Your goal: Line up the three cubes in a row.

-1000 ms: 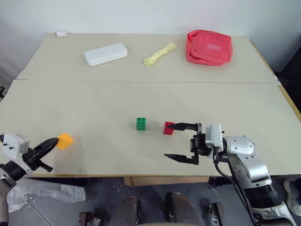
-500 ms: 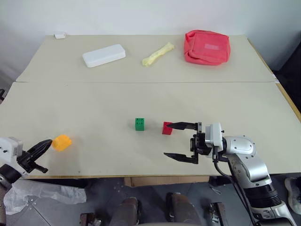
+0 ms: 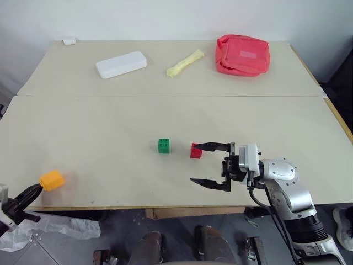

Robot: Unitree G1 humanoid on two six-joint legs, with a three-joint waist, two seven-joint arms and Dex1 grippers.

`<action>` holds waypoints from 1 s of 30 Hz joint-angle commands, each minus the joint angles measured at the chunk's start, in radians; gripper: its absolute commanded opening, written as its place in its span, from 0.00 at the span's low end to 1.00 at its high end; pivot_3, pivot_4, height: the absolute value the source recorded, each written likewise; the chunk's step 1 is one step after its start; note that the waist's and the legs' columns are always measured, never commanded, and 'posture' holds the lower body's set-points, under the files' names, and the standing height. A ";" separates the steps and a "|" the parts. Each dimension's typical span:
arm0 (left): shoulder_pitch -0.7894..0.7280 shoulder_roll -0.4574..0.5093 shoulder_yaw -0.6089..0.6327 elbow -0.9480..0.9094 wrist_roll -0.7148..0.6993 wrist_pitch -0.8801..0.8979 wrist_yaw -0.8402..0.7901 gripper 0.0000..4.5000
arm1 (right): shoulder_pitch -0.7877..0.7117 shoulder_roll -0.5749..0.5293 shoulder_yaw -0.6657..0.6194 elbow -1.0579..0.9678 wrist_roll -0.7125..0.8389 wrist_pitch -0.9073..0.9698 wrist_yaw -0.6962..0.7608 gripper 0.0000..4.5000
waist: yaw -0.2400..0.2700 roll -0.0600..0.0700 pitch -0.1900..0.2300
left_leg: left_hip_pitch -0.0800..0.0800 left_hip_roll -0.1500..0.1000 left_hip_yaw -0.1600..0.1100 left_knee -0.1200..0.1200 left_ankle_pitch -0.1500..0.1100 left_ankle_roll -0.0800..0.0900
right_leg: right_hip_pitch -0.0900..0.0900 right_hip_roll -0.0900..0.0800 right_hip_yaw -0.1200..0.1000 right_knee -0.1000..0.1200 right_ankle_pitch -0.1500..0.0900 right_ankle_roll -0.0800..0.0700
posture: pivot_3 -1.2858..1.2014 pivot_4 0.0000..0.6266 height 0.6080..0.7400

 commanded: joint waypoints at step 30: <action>-0.111 -0.028 -0.082 -0.332 -0.107 0.203 0.050 0.01 | 0.009 -0.004 -0.019 -0.015 0.003 -0.015 -0.008 1.00 | -0.003 -0.001 0.000 | 0.000 0.001 0.000 -0.005 0.001 -0.001 | 0.000 0.002 -0.001 -0.001 0.000 0.000 | 0.52 0.24 1.00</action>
